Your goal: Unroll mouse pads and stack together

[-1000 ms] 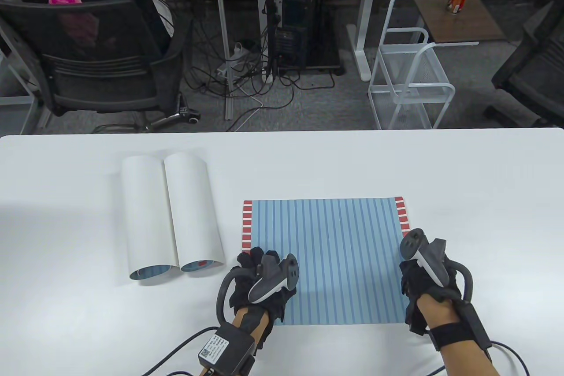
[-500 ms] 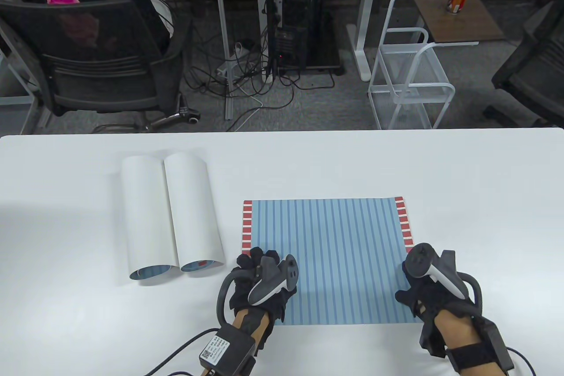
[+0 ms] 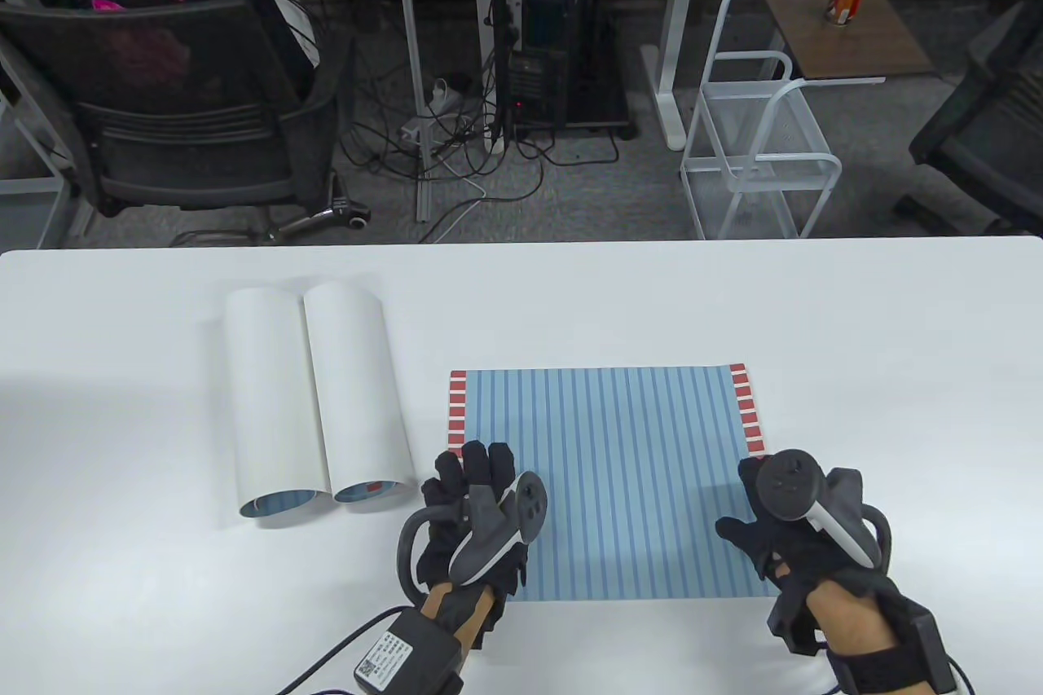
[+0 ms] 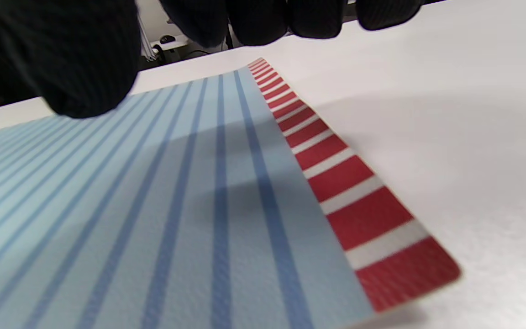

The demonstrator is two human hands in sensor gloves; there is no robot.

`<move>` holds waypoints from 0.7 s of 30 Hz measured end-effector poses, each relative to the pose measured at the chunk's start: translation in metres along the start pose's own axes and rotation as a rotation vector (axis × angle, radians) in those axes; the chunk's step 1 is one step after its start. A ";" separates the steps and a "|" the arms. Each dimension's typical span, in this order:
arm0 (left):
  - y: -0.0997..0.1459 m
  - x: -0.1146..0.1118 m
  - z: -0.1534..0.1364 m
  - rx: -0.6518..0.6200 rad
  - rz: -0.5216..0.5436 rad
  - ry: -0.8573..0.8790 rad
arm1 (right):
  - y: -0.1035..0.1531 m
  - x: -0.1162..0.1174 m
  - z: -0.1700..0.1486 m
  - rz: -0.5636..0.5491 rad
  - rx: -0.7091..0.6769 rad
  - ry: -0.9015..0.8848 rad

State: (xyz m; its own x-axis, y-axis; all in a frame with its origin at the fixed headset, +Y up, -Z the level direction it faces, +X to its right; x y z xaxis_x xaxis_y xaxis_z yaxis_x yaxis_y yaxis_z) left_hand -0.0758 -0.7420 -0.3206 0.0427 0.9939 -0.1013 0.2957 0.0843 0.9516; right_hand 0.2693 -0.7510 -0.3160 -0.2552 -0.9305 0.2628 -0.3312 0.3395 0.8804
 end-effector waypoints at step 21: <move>-0.109 0.002 -0.096 0.605 -0.096 -0.078 | 0.008 -0.007 0.011 0.001 -0.071 -0.099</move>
State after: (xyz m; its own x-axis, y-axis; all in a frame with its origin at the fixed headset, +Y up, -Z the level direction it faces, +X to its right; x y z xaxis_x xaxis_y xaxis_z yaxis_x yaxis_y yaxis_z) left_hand -0.1992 -0.7424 -0.3964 0.0515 0.9739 -0.2211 0.7894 0.0959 0.6064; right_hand 0.2583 -0.7406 -0.3146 -0.3453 -0.9108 0.2265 -0.2668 0.3266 0.9067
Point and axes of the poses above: the tracker on the back of each hand, its own z axis roughly to the thumb side, its own y axis roughly from the fingertips to the wrist, x = y × z, the point moved 5 cm from there along -y, roughly from the wrist to the fingertips, and after that the axes turned 15 degrees about x, right-handed, at the moved point
